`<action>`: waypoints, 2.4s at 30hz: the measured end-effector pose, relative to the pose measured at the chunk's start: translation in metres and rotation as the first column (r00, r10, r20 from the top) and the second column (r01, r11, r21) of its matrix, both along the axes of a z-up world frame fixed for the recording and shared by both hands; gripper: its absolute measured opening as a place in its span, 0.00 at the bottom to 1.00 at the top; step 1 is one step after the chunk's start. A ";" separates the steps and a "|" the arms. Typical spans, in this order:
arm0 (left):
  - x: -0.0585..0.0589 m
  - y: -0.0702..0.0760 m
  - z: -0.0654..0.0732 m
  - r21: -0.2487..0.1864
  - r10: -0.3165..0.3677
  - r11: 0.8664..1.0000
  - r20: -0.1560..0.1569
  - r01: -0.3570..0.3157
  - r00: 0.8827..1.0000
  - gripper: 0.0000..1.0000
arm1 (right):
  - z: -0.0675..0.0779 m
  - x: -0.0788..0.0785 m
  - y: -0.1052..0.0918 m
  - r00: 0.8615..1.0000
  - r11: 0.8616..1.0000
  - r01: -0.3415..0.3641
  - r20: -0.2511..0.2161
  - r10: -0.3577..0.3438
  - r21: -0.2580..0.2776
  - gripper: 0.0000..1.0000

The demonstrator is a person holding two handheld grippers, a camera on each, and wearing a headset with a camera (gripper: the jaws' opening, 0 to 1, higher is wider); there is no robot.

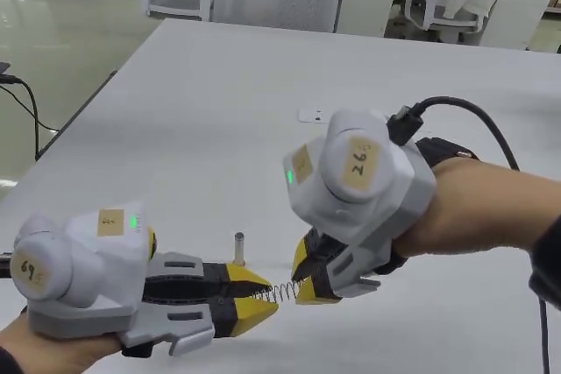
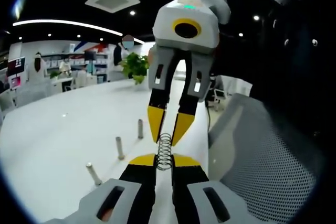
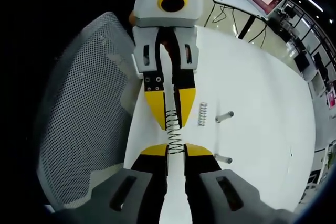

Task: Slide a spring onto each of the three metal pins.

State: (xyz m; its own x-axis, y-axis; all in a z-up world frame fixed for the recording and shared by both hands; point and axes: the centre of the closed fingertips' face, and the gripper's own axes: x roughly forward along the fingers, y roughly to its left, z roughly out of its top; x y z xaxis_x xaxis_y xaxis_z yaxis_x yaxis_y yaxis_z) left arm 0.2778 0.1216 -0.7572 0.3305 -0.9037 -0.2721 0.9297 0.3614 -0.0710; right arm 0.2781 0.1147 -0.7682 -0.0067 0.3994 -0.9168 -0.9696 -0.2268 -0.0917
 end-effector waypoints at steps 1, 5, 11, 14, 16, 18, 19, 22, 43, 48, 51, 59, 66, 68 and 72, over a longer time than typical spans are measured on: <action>0.000 0.000 0.000 -0.003 0.000 1.000 -0.003 0.000 1.000 0.02 | -0.001 0.000 0.000 1.000 1.000 0.000 -0.002 0.000 0.000 0.08; -0.001 0.000 0.001 -0.006 -0.001 1.000 -0.005 0.001 1.000 0.03 | -0.003 0.000 0.000 1.000 1.000 0.001 -0.008 -0.001 -0.002 0.10; -0.001 0.000 0.007 -0.016 0.002 1.000 0.005 -0.002 1.000 0.03 | -0.008 -0.001 -0.001 1.000 1.000 0.006 -0.021 -0.006 -0.008 0.11; -0.002 -0.001 0.009 -0.021 0.000 1.000 0.007 0.001 1.000 0.03 | -0.009 -0.002 -0.002 1.000 1.000 0.009 -0.027 -0.009 -0.008 0.11; -0.003 -0.003 0.014 -0.033 -0.004 0.999 0.012 0.005 1.000 0.03 | -0.010 -0.002 -0.002 0.999 1.000 0.012 -0.030 -0.012 -0.010 0.10; -0.004 -0.004 0.019 -0.039 -0.007 0.999 0.022 0.008 1.000 0.03 | -0.010 -0.002 -0.002 0.999 1.000 0.012 -0.031 -0.012 -0.007 0.10; -0.004 -0.005 0.020 -0.038 -0.008 0.999 0.025 0.009 1.000 0.03 | -0.010 -0.002 -0.003 0.999 1.000 0.013 -0.032 -0.013 -0.007 0.10; -0.003 -0.006 0.019 -0.035 -0.011 0.999 0.026 0.012 1.000 0.03 | -0.010 -0.001 -0.003 0.999 1.000 0.014 -0.031 -0.014 -0.007 0.09; -0.003 -0.005 0.008 -0.014 -0.015 1.000 0.018 0.016 1.000 0.03 | 0.014 -0.007 0.012 0.998 0.996 0.025 -0.063 -0.019 0.090 0.09; -0.004 -0.005 0.007 -0.008 -0.021 1.000 0.021 0.021 1.000 0.03 | 0.016 -0.010 0.015 0.998 0.995 0.020 -0.069 -0.014 0.097 0.08; -0.004 -0.006 0.006 -0.007 -0.025 1.000 0.020 0.025 0.999 0.03 | 0.018 -0.012 0.017 0.997 0.995 0.016 -0.072 -0.009 0.101 0.08; -0.005 -0.007 0.003 0.001 -0.029 1.000 0.019 0.029 0.999 0.03 | 0.017 -0.014 0.021 0.998 0.997 0.007 -0.065 -0.002 0.083 0.08; -0.003 -0.007 0.001 0.004 -0.026 1.000 0.021 0.026 0.999 0.03 | 0.018 -0.015 0.023 0.998 0.997 0.003 -0.065 0.003 0.077 0.08; -0.003 -0.006 0.000 0.010 -0.025 1.000 0.019 0.024 1.000 0.03 | 0.017 -0.015 0.023 0.998 0.997 0.003 -0.067 0.002 0.075 0.08; -0.003 -0.007 -0.001 0.011 -0.025 1.000 0.014 0.025 1.000 0.06 | 0.017 -0.013 0.022 0.998 0.998 0.003 -0.062 0.001 0.069 0.08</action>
